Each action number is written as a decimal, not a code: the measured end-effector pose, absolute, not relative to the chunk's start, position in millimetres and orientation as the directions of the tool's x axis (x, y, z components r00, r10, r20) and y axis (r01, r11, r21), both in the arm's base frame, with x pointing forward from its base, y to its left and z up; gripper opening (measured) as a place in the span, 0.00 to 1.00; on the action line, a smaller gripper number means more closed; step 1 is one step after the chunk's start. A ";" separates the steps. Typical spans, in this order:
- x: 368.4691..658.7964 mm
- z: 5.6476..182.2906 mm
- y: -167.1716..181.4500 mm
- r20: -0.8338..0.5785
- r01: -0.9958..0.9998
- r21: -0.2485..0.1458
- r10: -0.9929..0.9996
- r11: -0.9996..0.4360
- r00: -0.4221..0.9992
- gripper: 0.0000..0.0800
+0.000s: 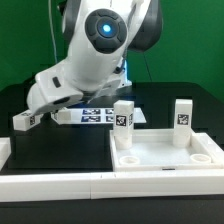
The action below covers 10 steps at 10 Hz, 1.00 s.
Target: Assemble square table
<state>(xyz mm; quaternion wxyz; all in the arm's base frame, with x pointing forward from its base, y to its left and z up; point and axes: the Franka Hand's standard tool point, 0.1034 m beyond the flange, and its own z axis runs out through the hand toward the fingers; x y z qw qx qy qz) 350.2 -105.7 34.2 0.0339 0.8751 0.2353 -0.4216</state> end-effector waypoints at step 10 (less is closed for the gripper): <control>328.6 8.6 -111.8 -0.808 0.329 0.004 0.191 -0.944 0.557 0.81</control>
Offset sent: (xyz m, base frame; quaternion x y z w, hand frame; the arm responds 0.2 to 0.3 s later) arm 0.0000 0.0000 0.0000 0.0000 0.0000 0.0000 1.0000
